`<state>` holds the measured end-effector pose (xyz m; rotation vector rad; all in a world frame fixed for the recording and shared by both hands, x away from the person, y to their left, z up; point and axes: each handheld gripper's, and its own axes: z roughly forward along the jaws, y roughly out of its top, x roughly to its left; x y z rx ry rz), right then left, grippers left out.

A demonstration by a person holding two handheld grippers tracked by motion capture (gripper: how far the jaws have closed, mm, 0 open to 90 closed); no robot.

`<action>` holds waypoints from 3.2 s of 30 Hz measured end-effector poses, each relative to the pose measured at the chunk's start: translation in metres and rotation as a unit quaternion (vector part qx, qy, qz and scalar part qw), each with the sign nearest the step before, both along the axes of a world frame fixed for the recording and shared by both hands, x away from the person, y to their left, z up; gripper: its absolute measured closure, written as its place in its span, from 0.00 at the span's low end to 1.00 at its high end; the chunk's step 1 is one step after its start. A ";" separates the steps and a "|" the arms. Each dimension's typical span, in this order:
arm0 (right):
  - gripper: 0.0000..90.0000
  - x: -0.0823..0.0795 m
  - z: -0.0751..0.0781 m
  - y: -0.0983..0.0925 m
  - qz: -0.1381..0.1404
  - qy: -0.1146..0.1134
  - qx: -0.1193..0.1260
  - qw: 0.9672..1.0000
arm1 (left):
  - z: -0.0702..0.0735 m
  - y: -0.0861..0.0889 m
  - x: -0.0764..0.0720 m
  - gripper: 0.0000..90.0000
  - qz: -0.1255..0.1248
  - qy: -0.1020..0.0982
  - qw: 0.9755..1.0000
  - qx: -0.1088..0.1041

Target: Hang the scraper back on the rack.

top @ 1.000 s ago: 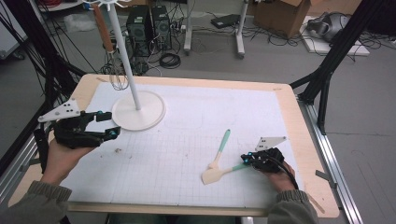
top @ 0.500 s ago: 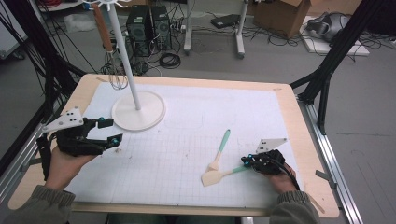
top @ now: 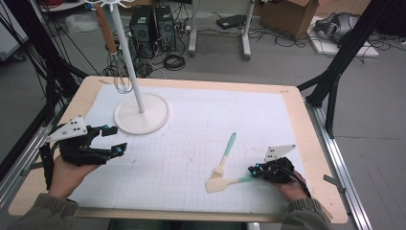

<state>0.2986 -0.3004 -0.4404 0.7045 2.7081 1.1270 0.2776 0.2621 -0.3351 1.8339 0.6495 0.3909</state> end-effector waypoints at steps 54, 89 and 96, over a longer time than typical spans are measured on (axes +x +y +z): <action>0.87 -0.022 0.012 0.018 0.167 -0.031 -0.022 0.985 | -0.011 -0.017 -0.004 0.34 -0.027 -0.001 1.000 0.010; 0.87 0.011 0.059 0.098 0.202 -0.049 0.014 0.978 | -0.014 -0.043 0.002 0.35 -0.078 0.002 0.996 0.030; 0.86 0.019 0.067 0.115 0.207 -0.048 0.017 0.977 | -0.014 -0.047 0.003 0.36 -0.087 0.004 0.996 0.033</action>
